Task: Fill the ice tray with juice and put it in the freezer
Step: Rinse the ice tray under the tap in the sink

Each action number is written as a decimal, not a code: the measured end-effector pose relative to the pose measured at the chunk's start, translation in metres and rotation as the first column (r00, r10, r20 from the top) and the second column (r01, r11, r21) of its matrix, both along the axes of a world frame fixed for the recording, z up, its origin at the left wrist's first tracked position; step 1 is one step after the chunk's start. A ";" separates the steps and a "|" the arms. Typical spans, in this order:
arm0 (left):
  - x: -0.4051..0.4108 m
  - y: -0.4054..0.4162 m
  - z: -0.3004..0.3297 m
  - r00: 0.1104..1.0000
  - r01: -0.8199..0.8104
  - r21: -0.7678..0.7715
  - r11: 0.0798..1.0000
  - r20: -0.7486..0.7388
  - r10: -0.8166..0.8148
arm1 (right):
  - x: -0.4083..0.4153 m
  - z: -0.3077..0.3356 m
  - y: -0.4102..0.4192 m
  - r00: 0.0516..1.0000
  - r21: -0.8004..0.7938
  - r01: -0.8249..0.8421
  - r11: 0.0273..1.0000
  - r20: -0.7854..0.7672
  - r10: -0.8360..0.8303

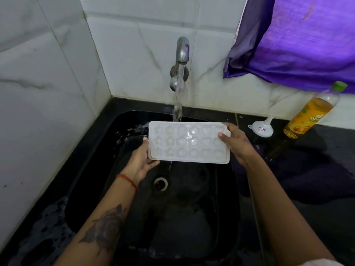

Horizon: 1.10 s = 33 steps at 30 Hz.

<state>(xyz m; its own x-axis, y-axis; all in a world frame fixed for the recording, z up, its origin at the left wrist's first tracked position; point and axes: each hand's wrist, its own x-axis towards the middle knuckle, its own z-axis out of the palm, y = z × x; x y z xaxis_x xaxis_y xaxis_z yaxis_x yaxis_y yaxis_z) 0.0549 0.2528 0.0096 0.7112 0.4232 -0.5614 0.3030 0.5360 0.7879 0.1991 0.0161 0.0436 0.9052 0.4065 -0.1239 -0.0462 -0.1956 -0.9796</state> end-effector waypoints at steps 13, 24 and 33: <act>0.026 -0.025 0.015 0.964 -0.158 -0.324 0.933 0.154 0.216 | -0.009 -0.012 -0.043 0.999 0.093 0.032 0.995 -0.047 -0.027; 0.011 0.012 0.012 0.980 -0.165 0.068 0.984 0.119 0.156 | -0.010 -0.035 0.010 0.967 -0.056 0.097 0.994 -0.232 -0.108; -0.024 0.042 -0.015 0.962 -0.160 0.084 0.984 -0.212 0.175 | -0.018 0.008 0.082 0.992 -0.154 -0.075 0.985 0.092 0.090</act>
